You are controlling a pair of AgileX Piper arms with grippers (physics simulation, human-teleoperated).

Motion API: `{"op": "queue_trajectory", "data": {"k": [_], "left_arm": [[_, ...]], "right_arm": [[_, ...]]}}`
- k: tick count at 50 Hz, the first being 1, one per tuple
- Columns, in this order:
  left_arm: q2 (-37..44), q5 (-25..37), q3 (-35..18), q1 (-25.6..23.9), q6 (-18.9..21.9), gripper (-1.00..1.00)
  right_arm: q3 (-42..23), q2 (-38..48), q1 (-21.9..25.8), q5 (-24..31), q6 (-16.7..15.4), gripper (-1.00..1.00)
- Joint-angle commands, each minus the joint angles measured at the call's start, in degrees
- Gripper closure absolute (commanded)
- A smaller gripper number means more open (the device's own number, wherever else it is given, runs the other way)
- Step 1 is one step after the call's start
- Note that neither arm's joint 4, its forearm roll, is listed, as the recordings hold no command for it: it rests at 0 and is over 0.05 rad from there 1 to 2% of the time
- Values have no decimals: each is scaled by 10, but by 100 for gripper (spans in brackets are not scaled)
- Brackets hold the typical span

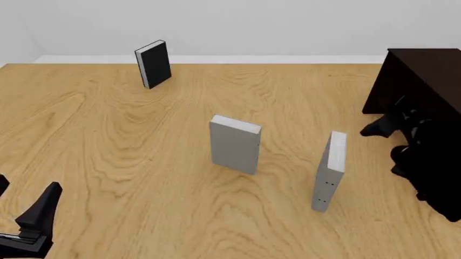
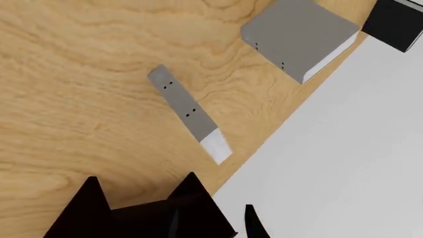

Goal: Pick up the book on the right and place it on the cabinet shelf.

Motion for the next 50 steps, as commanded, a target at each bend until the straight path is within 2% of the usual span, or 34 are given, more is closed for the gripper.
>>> {"op": "queue_trajectory", "data": {"k": [1,16,24,50], "left_arm": [[0,4,0,-1,7,-100],[-1,7,0,-2,8,-100],[0,9,0,-3,8,-100],[-1,14,0,-5,10,-100]], "right_arm": [[1,32,21,-19,-5,-100],[-14,59,35,-30,-5,-100],[0,70,44,-46,-5,-100],[2,134,96,-76,-5,-100]]}}
